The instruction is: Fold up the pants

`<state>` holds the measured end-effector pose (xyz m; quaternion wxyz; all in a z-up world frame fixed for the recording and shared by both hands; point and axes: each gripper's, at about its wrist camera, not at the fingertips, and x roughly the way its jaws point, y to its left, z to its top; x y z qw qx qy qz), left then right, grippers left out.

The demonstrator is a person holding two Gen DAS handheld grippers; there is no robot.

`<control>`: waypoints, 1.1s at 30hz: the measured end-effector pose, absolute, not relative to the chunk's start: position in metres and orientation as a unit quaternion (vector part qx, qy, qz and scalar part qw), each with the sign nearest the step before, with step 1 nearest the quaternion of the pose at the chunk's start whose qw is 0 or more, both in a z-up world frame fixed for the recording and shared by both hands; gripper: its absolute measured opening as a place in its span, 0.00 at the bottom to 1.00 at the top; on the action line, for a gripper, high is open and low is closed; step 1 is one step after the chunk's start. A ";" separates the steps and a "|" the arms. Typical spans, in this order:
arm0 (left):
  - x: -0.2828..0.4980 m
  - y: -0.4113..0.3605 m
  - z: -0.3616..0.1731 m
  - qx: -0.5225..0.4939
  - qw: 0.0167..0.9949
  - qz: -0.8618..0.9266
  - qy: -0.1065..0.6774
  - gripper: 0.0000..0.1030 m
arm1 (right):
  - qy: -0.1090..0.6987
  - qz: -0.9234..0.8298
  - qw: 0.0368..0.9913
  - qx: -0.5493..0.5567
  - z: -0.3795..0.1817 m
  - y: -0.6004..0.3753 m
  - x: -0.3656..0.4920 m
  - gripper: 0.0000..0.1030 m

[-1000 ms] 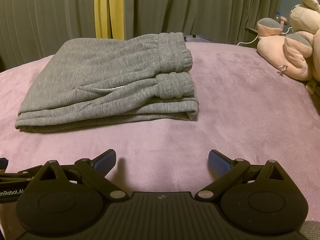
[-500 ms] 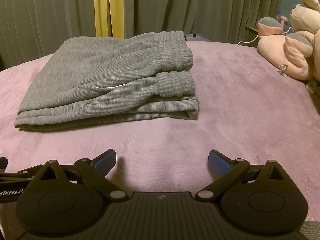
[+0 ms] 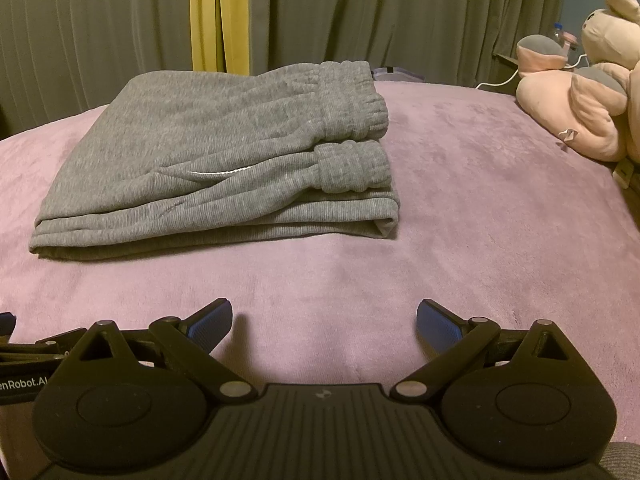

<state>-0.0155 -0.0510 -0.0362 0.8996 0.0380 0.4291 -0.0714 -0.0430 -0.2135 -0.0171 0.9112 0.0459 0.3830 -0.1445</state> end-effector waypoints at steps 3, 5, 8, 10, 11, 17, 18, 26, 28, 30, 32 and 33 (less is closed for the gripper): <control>-0.016 -0.051 -0.036 0.038 0.900 -0.072 0.429 1.00 | 0.383 -0.144 0.911 0.045 -0.017 -0.213 -0.043 0.96; -0.016 -0.051 -0.036 0.038 0.900 -0.072 0.429 1.00 | 0.383 -0.144 0.911 0.046 -0.017 -0.213 -0.043 0.96; -0.016 -0.051 -0.037 0.037 0.899 -0.072 0.429 1.00 | 0.384 -0.143 0.911 0.046 -0.018 -0.214 -0.043 0.96; -0.016 -0.051 -0.037 0.037 0.899 -0.072 0.429 1.00 | 0.384 -0.142 0.911 0.045 -0.018 -0.214 -0.043 0.96; -0.016 -0.051 -0.037 0.037 0.899 -0.072 0.429 1.00 | 0.384 -0.142 0.911 0.045 -0.018 -0.214 -0.043 0.96; -0.016 -0.051 -0.037 0.037 0.899 -0.073 0.430 1.00 | 0.386 -0.141 0.911 0.041 -0.019 -0.213 -0.043 0.96; -0.016 -0.051 -0.037 0.037 0.899 -0.073 0.430 1.00 | 0.386 -0.141 0.911 0.041 -0.018 -0.213 -0.043 0.96; -0.015 -0.050 -0.037 0.035 0.899 -0.074 0.430 1.00 | 0.391 -0.141 0.909 0.037 -0.020 -0.212 -0.041 0.96; -0.016 -0.050 -0.037 0.035 0.899 -0.074 0.431 1.00 | 0.392 -0.140 0.908 0.035 -0.020 -0.212 -0.040 0.96; -0.015 -0.050 -0.037 0.035 0.899 -0.074 0.431 1.00 | 0.393 -0.140 0.908 0.033 -0.021 -0.212 -0.040 0.96; -0.015 -0.050 -0.037 0.035 0.899 -0.074 0.431 1.00 | 0.394 -0.140 0.908 0.032 -0.021 -0.212 -0.040 0.96; -0.015 -0.050 -0.037 0.035 0.899 -0.074 0.431 1.00 | 0.394 -0.139 0.908 0.031 -0.021 -0.212 -0.039 0.96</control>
